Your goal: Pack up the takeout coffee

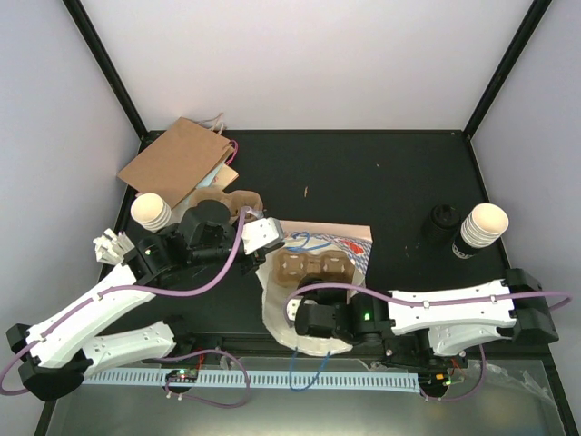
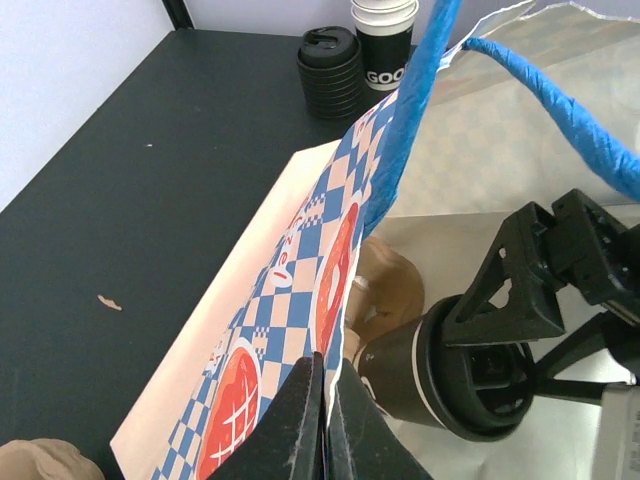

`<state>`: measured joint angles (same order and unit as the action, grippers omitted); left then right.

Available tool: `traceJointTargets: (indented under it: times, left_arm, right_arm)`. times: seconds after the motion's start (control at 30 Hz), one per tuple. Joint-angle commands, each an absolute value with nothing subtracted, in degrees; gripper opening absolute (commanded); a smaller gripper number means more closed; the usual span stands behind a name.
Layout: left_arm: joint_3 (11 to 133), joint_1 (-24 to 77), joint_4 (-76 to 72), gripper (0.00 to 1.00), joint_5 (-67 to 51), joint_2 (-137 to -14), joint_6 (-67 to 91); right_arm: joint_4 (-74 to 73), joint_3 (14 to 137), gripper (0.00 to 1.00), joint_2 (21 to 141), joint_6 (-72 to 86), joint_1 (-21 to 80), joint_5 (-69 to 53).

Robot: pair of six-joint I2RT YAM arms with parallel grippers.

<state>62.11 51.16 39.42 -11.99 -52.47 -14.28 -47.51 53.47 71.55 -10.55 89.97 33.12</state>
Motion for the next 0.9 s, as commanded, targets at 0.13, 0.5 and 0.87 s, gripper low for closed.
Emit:
traceJointTargets:
  times: [0.13, 0.5, 0.87]
  left_arm:
    - [62.7, 51.8, 38.9, 0.02, -17.3, -53.2, -13.2]
    - [63.1, 51.8, 39.9, 0.02, -19.8, -53.6, -12.4]
    - [63.5, 51.7, 40.2, 0.02, -20.9, -53.4, -10.5]
  right_arm:
    - [-41.2, 49.5, 0.59, 73.5, -13.2, 90.3, 40.4]
    - [-34.3, 47.9, 0.59, 72.9, -18.5, 89.6, 46.1]
    - [-34.7, 47.3, 0.60, 75.4, -19.3, 89.3, 45.6]
